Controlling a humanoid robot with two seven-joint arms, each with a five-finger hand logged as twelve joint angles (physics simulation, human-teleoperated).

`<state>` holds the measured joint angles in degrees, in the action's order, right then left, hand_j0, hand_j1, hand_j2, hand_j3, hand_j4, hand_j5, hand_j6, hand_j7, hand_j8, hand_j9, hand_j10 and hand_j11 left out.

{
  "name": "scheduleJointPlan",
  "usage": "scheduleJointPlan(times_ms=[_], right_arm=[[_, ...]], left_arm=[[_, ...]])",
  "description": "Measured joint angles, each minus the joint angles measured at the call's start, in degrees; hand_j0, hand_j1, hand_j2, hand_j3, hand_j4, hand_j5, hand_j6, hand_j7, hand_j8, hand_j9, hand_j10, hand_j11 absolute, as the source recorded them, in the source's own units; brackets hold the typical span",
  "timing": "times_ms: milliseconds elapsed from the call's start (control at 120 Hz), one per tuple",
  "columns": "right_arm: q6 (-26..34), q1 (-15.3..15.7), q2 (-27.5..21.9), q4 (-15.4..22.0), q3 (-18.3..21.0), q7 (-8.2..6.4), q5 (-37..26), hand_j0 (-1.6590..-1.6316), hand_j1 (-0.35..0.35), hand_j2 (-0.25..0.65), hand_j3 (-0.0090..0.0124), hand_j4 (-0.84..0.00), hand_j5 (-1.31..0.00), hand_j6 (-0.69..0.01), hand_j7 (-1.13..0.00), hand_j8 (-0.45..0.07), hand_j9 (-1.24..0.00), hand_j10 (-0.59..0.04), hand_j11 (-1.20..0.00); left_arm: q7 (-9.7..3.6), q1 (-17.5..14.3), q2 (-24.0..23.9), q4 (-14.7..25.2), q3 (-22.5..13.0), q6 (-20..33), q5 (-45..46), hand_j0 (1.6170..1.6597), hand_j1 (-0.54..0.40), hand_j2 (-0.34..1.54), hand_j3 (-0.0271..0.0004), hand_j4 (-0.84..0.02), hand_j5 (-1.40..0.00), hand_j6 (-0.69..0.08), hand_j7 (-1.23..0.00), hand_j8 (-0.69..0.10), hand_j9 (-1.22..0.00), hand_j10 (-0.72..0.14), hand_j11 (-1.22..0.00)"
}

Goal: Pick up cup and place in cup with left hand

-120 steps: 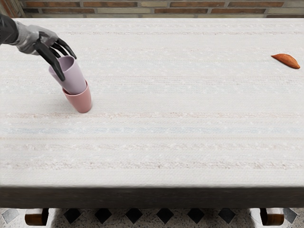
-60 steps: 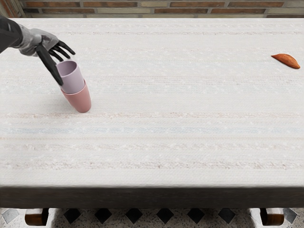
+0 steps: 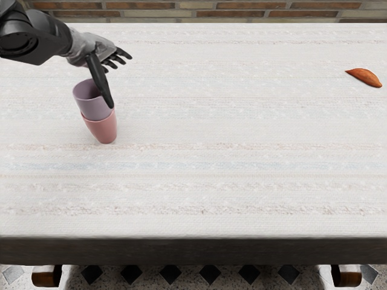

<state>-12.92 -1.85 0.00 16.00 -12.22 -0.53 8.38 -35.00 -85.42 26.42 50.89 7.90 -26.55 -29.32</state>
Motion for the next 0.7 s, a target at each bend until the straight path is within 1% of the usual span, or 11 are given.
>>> scheduleJointPlan(times_ms=[83, 183, 267, 333, 467, 550, 700], right_arm=[[0.0, 0.0, 0.0, 0.0, 0.0, 0.00, 0.0, -1.6581, -0.349, 0.000, 0.0000, 0.000, 0.00, 0.001, 0.00, 0.000, 0.00, 0.000, 0.00], [0.0, 0.0, 0.0, 0.0, 0.0, 0.00, 0.0, -1.6581, -0.349, 0.000, 0.0000, 0.000, 0.00, 0.001, 0.00, 0.000, 0.00, 0.000, 0.00], [0.0, 0.0, 0.0, 0.0, 0.0, 0.00, 0.0, -1.6581, -0.349, 0.000, 0.0000, 0.000, 0.00, 0.001, 0.00, 0.000, 0.00, 0.000, 0.00], [0.0, 0.0, 0.0, 0.0, 0.0, 0.00, 0.0, -1.6581, -0.349, 0.000, 0.0000, 0.000, 0.00, 0.001, 0.00, 0.000, 0.00, 0.000, 0.00], [0.0, 0.0, 0.0, 0.0, 0.0, 0.00, 0.0, -1.6581, -0.349, 0.000, 0.0000, 0.000, 0.00, 0.001, 0.00, 0.000, 0.00, 0.000, 0.00], [0.0, 0.0, 0.0, 0.0, 0.0, 0.00, 0.0, -1.6581, -0.349, 0.000, 0.0000, 0.000, 0.00, 0.001, 0.00, 0.000, 0.00, 0.000, 0.00], [0.0, 0.0, 0.0, 0.0, 0.0, 0.00, 0.0, -1.6581, -0.349, 0.000, 0.0000, 0.000, 0.00, 0.001, 0.00, 0.001, 0.00, 0.000, 0.00]], left_arm=[[0.00, -0.5, -1.0, 0.0, 0.1, 0.0, 0.1, 1.6581, 0.330, 0.01, 0.0000, -0.019, -0.02, -0.017, -0.02, -0.016, -0.02, -0.017, -0.02], [0.00, -0.8, -4.8, 0.0, 0.2, -0.4, 0.3, 1.6581, 0.336, 0.01, 0.0000, -0.014, -0.02, -0.013, -0.02, -0.013, -0.02, -0.013, -0.02], [0.00, -1.4, -5.9, 0.1, 0.3, -0.5, 1.5, 1.6581, 0.338, 0.01, 0.0000, -0.012, -0.01, -0.012, -0.01, -0.011, -0.01, -0.011, -0.01], [0.00, -2.2, -6.0, 0.1, 0.4, -2.1, 4.8, 1.6581, 0.340, 0.00, 0.0000, -0.010, -0.01, -0.010, -0.01, -0.010, -0.01, -0.009, -0.01], [0.00, -2.4, -6.0, 0.3, 0.7, -6.5, 12.7, 1.6581, 0.342, 0.00, 0.0000, -0.008, -0.01, -0.008, -0.01, -0.008, -0.01, -0.007, -0.01], [0.00, -2.4, -5.7, 0.3, 0.9, -7.6, 16.8, 1.6581, 0.343, 0.00, 0.0000, -0.007, -0.01, -0.007, -0.01, -0.007, -0.01, -0.006, -0.01], [0.00, -1.5, -3.1, 0.3, 1.4, -8.3, 24.1, 1.6581, 0.344, 0.00, 0.0000, -0.006, -0.01, -0.006, -0.01, -0.006, -0.01, -0.005, -0.01]])
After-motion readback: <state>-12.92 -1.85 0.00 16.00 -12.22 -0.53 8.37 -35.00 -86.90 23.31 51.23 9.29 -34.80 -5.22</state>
